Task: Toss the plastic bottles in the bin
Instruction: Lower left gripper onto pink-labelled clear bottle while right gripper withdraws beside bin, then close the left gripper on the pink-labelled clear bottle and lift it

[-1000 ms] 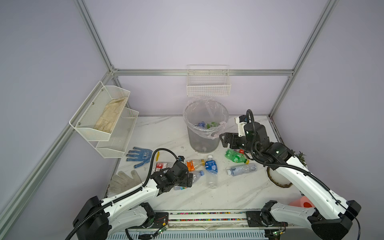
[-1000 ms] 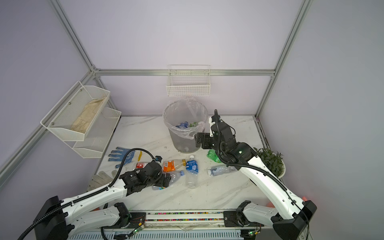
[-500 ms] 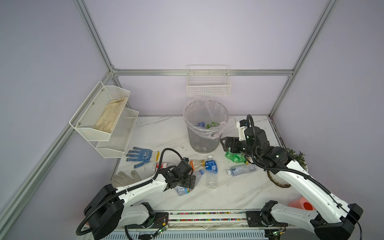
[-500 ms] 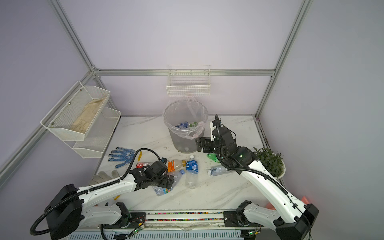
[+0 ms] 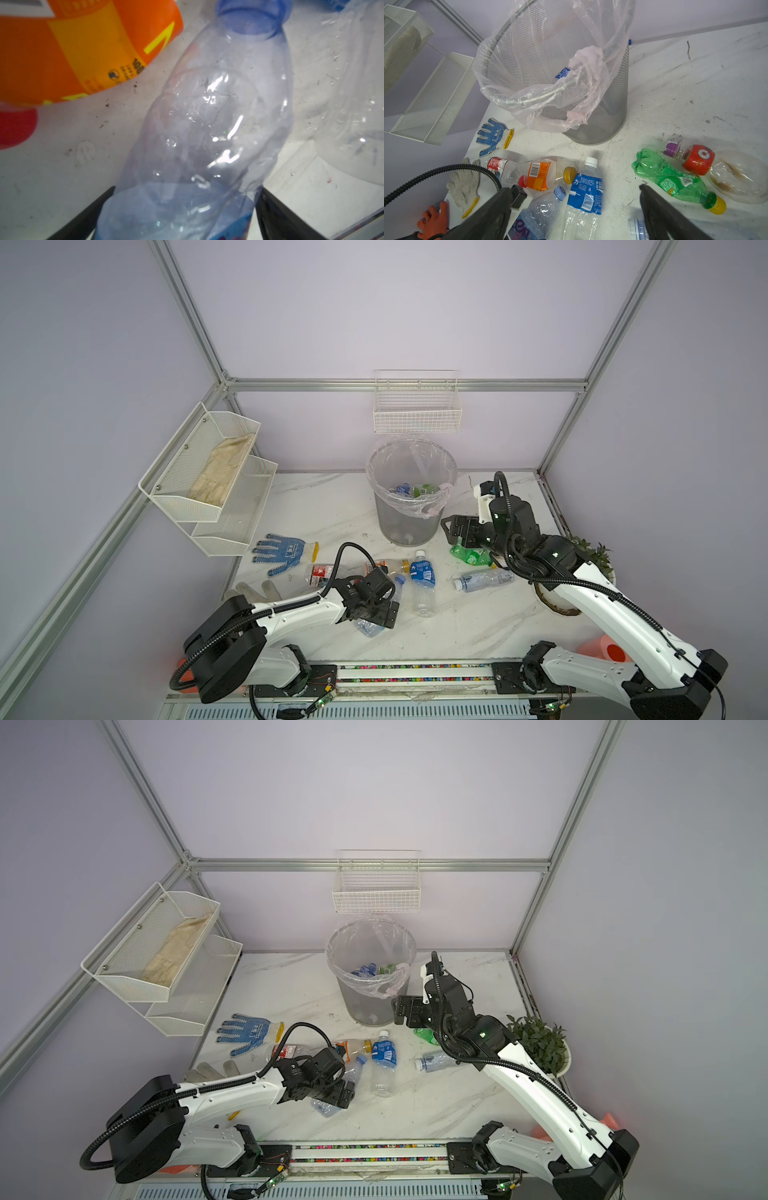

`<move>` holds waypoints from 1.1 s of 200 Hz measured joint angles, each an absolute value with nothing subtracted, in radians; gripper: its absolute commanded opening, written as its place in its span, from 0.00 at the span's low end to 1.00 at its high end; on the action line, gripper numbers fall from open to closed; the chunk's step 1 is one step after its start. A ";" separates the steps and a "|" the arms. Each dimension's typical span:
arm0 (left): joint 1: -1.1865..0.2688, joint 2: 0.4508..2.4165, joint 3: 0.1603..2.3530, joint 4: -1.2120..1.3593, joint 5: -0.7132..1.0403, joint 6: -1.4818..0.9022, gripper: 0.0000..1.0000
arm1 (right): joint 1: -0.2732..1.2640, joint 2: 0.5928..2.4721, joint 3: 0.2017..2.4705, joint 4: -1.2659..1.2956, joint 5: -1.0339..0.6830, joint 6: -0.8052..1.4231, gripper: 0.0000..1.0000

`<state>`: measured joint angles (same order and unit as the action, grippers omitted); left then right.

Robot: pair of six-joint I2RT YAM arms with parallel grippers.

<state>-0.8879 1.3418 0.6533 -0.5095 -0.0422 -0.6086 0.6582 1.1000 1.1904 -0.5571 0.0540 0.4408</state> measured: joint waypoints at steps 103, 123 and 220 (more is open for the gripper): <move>-0.925 1.382 0.696 -0.489 -0.019 -0.615 0.49 | 0.658 1.084 1.187 -0.557 0.055 0.445 0.97; -0.931 1.382 0.703 -0.486 -0.011 -0.616 0.43 | 0.658 1.082 1.184 -0.558 0.055 0.445 0.97; -0.945 1.351 0.711 -0.515 -0.034 -0.616 0.29 | 0.658 1.075 1.180 -0.558 0.056 0.460 0.97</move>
